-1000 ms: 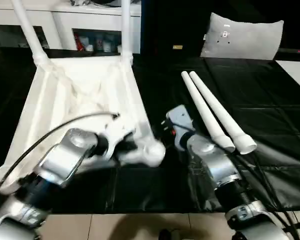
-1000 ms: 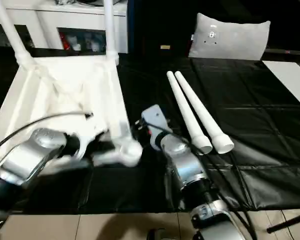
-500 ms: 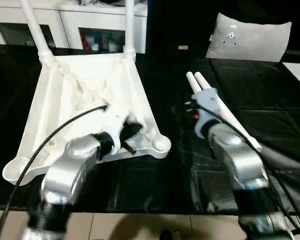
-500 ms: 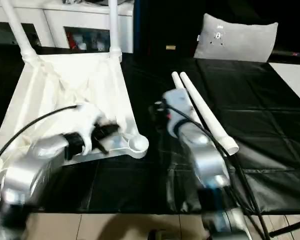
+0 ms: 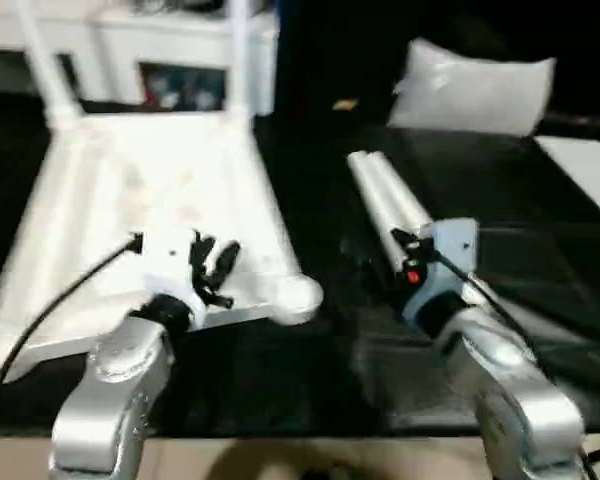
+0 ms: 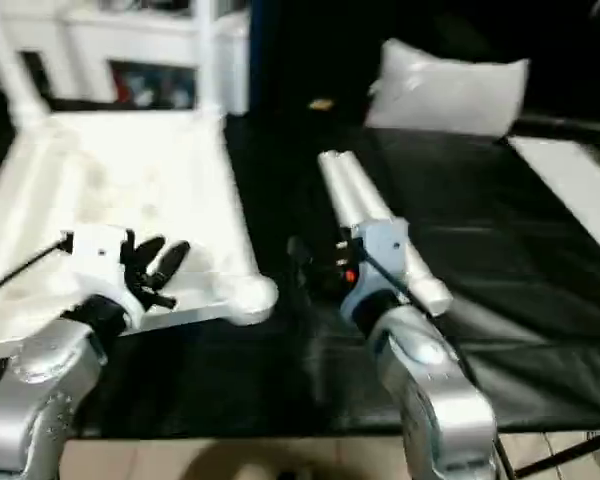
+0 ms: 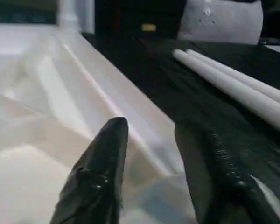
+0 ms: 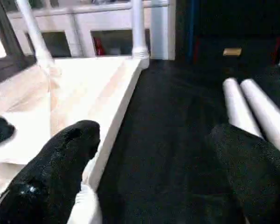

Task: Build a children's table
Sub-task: Move to table

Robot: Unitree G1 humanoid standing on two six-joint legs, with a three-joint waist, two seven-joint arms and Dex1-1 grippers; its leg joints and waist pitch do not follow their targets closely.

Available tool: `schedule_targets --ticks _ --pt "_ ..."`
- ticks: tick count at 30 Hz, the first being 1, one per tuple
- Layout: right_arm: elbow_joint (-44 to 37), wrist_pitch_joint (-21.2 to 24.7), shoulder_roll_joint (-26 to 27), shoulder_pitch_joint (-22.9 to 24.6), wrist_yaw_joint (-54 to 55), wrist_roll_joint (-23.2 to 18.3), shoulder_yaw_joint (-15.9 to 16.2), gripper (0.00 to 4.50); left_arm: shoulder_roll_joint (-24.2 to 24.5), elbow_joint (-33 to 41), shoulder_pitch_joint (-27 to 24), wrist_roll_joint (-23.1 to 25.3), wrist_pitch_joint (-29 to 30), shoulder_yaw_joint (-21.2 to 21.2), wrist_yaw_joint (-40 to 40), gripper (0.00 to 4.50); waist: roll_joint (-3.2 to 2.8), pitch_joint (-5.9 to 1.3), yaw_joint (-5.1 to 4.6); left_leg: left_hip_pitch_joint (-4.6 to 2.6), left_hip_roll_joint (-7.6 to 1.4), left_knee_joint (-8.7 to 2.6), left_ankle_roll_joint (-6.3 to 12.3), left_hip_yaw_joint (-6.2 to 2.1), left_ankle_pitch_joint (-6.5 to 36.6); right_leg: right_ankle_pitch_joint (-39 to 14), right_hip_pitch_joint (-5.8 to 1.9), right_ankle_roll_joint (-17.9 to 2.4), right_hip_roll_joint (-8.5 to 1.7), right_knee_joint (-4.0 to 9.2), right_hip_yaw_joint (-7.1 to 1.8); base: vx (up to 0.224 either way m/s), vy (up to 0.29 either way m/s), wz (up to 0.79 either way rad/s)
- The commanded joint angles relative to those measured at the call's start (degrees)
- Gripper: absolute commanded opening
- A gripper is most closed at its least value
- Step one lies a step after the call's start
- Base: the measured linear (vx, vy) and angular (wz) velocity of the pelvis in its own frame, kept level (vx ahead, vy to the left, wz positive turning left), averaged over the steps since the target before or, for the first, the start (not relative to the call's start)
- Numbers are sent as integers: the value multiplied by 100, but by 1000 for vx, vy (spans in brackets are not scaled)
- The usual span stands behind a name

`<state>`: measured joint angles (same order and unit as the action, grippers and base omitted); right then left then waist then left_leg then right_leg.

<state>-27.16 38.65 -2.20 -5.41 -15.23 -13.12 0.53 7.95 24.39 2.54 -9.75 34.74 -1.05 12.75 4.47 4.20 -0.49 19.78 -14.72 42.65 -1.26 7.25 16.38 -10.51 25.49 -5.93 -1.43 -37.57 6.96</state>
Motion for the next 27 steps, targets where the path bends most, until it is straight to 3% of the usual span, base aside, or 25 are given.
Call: schedule_targets --ticks 1,2,3,4,5,6,7,8,9,10,11,12,13,14,15,16,17,18,20,24,26,27 --pt "-103 23 12 81 84 -54 -46 450 25 154 -12 44 28 59 -38 219 120 -322 114 269 858 288 494 241 767 -3338 -517 -866 -658 1070 -552 14 -155 -15" --pt "-111 5 28 104 136 -52 -61 450 26 182 -28 49 30 59 -42 229 51 -265 36 201 855 106 491 167 664 -3263 -547 -399 -724 1180 -477 -19 -116 -6" --pt "-103 15 44 112 158 -64 -79 450 29 195 -32 49 31 55 -42 229 -132 -270 -28 147 698 -362 777 62 352 -3206 -593 396 -606 1357 -316 -26 -134 2" --pt "-65 8 36 147 175 -23 -68 450 61 230 -65 68 40 44 -64 237 -346 -312 -12 -96 300 -686 830 -143 89 -2834 -499 765 -477 1427 -120 -26 -134 2" --pt "-68 27 41 155 206 10 -66 450 74 248 -79 75 41 44 -93 243 -506 -355 -211 -104 -1258 -1417 1454 -1190 -180 -2096 -330 1324 -384 -148 62 -22 -180 -4" --pt "-72 25 20 150 241 77 -44 450 50 255 -84 58 51 22 -123 267 -427 -327 -153 -293 -911 -1218 1668 -794 -711 -1470 307 853 -394 -702 -171 -15 -172 1" --pt "-76 24 -4 146 281 153 -18 450 22 263 -90 39 63 -3 -156 267 -434 -313 -211 -300 -577 -1076 1997 -657 -1065 -952 366 596 -417 -722 -292 -15 -172 1" --pt "-83 37 -32 136 344 233 19 450 -17 279 -96 37 132 -38 -231 274 -445 -267 -176 -125 -140 -1090 2408 -460 -1222 -436 91 259 -393 -408 -427 -26 -145 8" --pt "-87 62 -58 146 402 291 75 450 -7 302 -139 59 97 -10 -214 280 -195 -324 -126 1 385 -786 2026 -197 -874 -263 -189 53 -469 242 -650 -37 -165 -14" --pt "-98 80 -77 160 453 336 110 450 40 327 -163 89 51 34 -180 293 -106 -393 -63 107 601 -643 1762 -150 -881 -351 -363 -90 -522 384 -735 -37 -165 -14" --pt "-103 77 -108 170 518 429 164 450 99 354 -181 127 15 76 -146 293 -37 -392 -12 327 680 -610 1352 -91 -654 -942 -605 99 -865 572 -884 -84 -182 -15" --pt "-105 73 -130 176 565 496 202 450 136 373 -189 151 2 99 -133 314 87 -354 146 228 534 -835 210 -92 -357 -2283 -556 1030 -785 680 -940 -91 -197 -8" --pt "-182 285 -136 229 383 258 279 450 113 424 -232 155 41 77 -197 317 50 -327 185 215 532 -927 3 -78 -277 -2560 -579 1274 -727 690 -890 -91 -197 -8" --pt "-207 346 -129 249 310 163 304 450 101 439 -250 147 36 65 -215 319 -9 -287 191 205 508 -1015 -226 -57 -113 -2766 -536 1464 -656 728 -875 -40 -185 -9" --pt "-223 373 -134 269 258 117 340 450 110 458 -265 149 50 67 -227 338 -75 -279 170 206 467 -1073 -382 -41 -30 -2614 -515 1332 -580 720 -847 -34 -132 -2" --pt "-219 316 -159 287 185 109 431 450 138 495 -293 148 56 75 -210 338 -84 -283 158 202 461 -1106 -487 -16 91 -2479 -521 1210 -495 724 -798 -34 -132 -2" --pt "-219 316 -159 287 185 109 431 450 138 495 -293 148 56 75 -210 350 -84 -283 158 202 461 -1106 -487 -16 91 -2479 -521 1210 -495 724 -798 -33 -80 -3" --pt "-182 128 -160 287 180 170 504 450 146 539 -312 116 59 73 -181 357 -132 -258 137 203 415 -1171 -599 -14 240 -2341 -514 928 -435 716 -748 0 0 0" --pt "-158 52 -127 286 210 170 522 450 166 570 -312 103 77 96 -154 369 -166 -234 105 156 370 -1217 -665 -19 498 -2290 -474 662 -383 705 -712 0 0 0" --pt "-84 21 -94 217 201 106 494 450 185 577 -268 112 97 197 -151 407 -181 -230 56 113 294 -1278 -662 -40 866 -1898 -456 265 -369 682 -689 0 0 0" --pt "-62 24 -110 185 163 84 491 450 198 585 -286 142 107 226 -158 413 -187 -236 52 119 292 -1281 -660 -24 853 -1738 -466 190 -375 681 -695 0 0 0" --pt "-57 30 -127 173 138 72 496 450 211 596 -306 153 110 246 -152 438 -183 -237 54 121 291 -1283 -663 -18 830 -1679 -470 181 -374 678 -698 0 0 0"
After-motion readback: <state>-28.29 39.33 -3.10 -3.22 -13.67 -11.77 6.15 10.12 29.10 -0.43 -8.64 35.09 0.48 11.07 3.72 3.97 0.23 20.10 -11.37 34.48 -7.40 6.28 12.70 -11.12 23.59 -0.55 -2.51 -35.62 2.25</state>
